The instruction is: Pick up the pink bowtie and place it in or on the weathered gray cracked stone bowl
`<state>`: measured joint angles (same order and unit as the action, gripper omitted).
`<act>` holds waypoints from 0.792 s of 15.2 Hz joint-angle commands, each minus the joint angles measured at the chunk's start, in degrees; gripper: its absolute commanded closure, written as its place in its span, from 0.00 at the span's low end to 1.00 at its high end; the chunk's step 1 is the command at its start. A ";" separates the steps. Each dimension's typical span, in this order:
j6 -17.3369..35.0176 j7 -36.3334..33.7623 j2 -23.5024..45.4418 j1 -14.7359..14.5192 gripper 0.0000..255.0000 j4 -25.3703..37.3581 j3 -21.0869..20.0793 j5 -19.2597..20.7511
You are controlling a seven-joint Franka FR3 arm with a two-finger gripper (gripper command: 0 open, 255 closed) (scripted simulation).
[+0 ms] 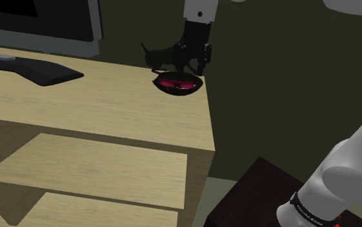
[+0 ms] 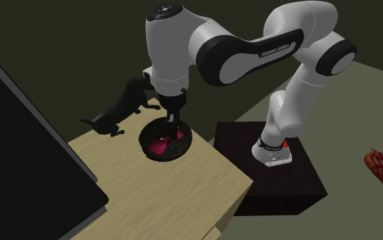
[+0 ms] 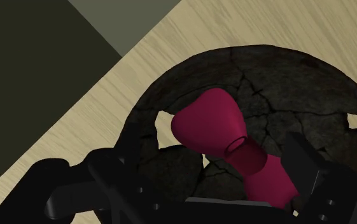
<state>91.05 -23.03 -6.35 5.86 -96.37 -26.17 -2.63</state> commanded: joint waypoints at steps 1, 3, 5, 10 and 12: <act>0.00 0.00 0.00 0.00 0.00 0.00 0.00 0.00; -4.10 -0.44 1.27 -0.04 0.00 5.25 -0.19 0.54; -7.91 -0.97 2.82 -0.18 0.00 10.46 -0.48 1.21; -7.91 -0.97 2.82 -0.18 0.00 10.46 -0.48 1.21; -7.91 -0.97 2.82 -0.18 0.00 10.46 -0.48 1.21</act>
<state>83.15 -23.99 -3.54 5.68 -85.92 -26.64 -1.42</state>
